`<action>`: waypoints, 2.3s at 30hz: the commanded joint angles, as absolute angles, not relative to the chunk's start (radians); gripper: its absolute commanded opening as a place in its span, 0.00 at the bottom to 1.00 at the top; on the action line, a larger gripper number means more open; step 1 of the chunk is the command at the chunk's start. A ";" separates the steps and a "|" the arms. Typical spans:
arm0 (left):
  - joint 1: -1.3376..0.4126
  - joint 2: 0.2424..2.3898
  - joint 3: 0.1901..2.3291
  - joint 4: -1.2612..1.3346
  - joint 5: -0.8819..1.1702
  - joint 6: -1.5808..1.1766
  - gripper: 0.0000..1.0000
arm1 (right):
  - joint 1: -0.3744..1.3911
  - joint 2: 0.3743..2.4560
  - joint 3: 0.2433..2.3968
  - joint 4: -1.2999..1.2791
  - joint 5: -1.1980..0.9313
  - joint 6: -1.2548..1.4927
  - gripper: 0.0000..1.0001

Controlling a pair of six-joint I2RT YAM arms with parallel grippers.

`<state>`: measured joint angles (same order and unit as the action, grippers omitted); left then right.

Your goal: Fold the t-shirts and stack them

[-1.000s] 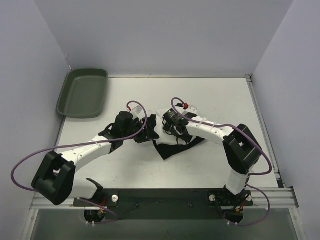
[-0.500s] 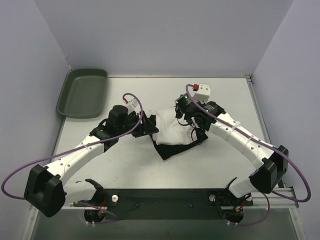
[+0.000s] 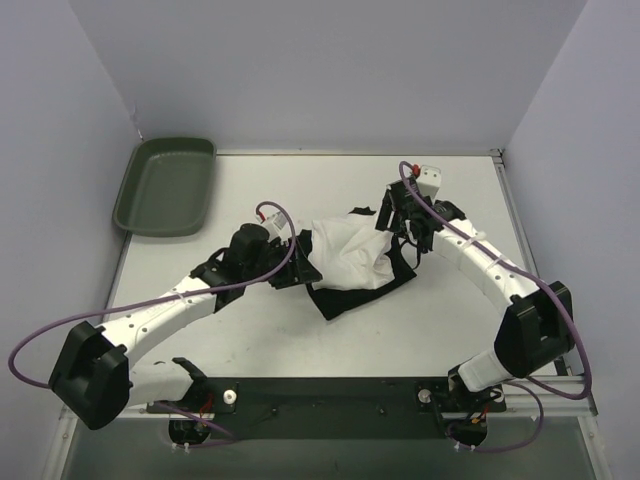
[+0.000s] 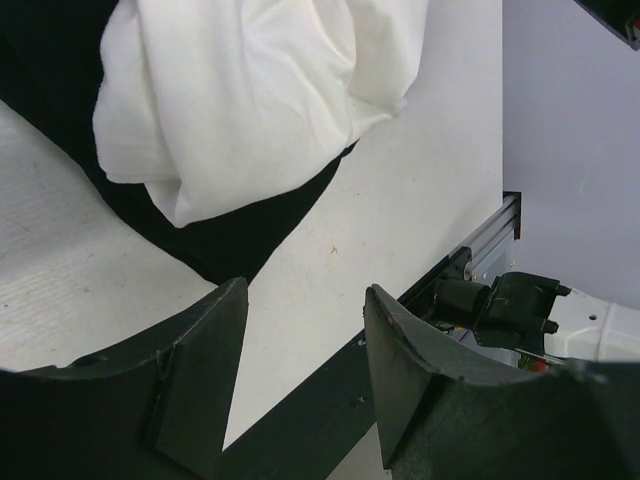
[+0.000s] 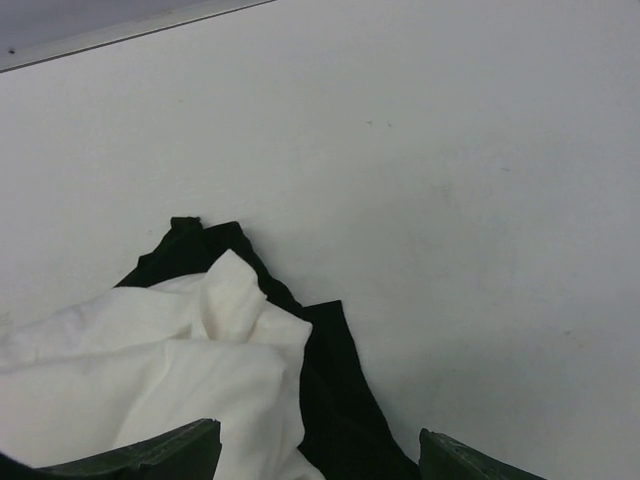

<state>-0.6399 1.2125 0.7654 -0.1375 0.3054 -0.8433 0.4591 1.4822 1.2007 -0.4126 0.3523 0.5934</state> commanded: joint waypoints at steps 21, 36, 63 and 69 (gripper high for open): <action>-0.707 1.496 0.822 -0.094 0.129 -0.804 0.61 | 0.449 1.580 1.103 -0.230 0.195 0.615 0.78; -0.724 1.396 0.882 -0.147 0.140 -0.805 0.61 | 0.440 1.606 1.095 -0.210 0.184 0.606 0.78; -0.726 1.555 0.956 -0.103 0.141 -0.792 0.61 | 0.420 1.641 1.100 -0.192 0.160 0.604 0.55; -0.726 1.566 0.959 -0.095 0.143 -0.793 0.61 | 0.414 1.664 1.114 -0.190 0.152 0.603 0.23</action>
